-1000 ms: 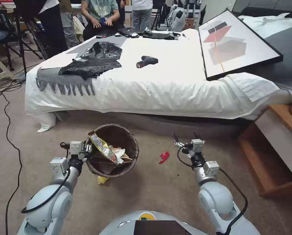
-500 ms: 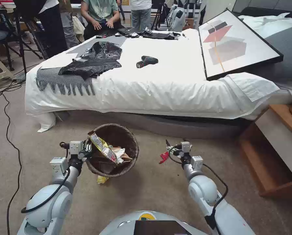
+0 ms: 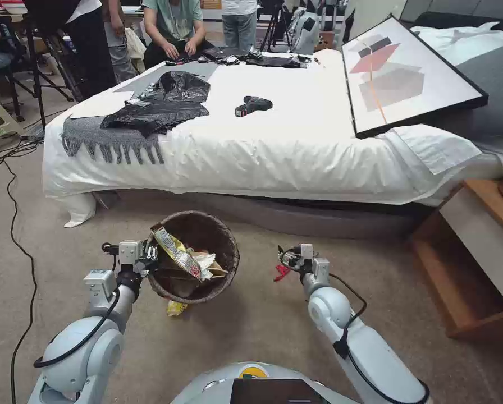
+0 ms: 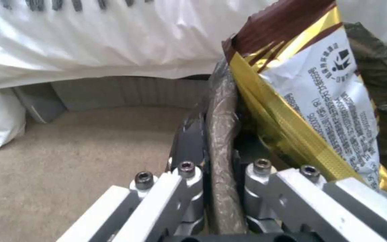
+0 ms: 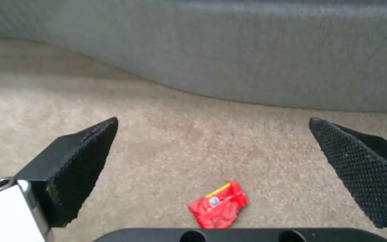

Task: Pick up the trash bin, then pick up the garbage from the floor and place it into the trash bin.

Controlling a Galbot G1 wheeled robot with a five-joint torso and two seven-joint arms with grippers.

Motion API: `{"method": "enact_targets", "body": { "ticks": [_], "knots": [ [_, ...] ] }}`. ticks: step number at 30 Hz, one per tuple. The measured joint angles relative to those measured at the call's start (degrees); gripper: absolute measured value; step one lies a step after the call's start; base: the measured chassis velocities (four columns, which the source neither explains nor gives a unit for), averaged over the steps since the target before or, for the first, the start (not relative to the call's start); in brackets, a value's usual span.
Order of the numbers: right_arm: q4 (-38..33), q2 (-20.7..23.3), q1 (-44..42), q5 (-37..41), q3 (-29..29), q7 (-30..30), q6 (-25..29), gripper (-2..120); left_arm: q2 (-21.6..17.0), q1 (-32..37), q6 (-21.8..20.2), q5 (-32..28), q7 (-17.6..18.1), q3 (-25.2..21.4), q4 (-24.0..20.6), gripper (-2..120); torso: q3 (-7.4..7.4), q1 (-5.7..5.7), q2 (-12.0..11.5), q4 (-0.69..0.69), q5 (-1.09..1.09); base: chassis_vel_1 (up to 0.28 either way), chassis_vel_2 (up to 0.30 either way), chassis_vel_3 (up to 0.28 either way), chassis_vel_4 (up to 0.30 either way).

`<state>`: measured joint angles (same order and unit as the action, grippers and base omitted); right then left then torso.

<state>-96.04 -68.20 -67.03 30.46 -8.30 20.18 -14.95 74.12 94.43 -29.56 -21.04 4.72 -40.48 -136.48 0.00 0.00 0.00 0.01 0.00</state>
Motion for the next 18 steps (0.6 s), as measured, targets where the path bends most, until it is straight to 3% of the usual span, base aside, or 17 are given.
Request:
{"method": "enact_targets", "body": {
  "ticks": [18],
  "knots": [
    [16.52,-4.06,7.15,-0.6,3.29,2.19,0.53,100,0.02,0.11,0.0,0.01,-0.01,0.14,-0.26,5,0.0,0.0,0.0,-0.01,0.0,0.0,0.0,0.0,0.0]
  ]
}}
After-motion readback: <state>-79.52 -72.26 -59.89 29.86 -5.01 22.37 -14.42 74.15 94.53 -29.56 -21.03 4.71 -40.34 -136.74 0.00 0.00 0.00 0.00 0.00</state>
